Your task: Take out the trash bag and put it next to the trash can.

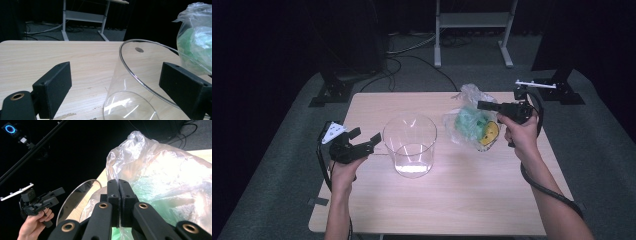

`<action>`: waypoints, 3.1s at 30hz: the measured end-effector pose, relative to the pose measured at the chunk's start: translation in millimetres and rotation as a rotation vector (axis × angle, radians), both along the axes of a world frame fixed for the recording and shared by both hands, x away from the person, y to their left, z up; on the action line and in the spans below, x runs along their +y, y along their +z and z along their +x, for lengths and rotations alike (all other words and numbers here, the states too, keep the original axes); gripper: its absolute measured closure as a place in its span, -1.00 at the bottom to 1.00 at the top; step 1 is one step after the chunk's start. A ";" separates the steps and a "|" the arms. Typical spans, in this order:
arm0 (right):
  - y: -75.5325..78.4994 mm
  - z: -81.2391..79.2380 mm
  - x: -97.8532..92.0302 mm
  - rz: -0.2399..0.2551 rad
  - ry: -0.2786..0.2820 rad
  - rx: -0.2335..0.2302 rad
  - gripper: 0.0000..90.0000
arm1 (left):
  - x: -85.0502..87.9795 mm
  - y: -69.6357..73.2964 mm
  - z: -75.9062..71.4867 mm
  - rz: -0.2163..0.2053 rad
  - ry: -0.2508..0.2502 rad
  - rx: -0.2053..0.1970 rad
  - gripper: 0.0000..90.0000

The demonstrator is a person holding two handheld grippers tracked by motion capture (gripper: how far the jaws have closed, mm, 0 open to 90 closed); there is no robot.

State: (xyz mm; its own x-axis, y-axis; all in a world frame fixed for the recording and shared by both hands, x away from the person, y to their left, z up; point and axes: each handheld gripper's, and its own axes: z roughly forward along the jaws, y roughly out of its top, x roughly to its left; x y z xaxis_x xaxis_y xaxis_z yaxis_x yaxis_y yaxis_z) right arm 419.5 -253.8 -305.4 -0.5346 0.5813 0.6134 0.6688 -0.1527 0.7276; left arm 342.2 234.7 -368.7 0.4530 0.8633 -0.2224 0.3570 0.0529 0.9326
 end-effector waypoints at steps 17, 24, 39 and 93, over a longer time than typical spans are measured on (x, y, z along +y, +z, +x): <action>-29.3 4.3 2.3 -0.025 -0.001 0.047 0.97 | -0.5 0.1 0.0 0.002 -0.004 0.002 -0.78; -41.9 6.6 3.3 -0.029 -0.002 0.067 0.97 | -0.8 -0.1 0.0 0.004 -0.004 0.003 -0.78; -64.6 10.3 10.8 -0.053 0.001 0.102 0.96 | -2.0 0.1 0.0 0.009 -0.015 0.004 -0.78; -86.4 10.6 -16.0 -0.224 -0.056 0.121 -0.15 | -5.7 -1.8 1.6 0.016 -0.025 0.014 -0.78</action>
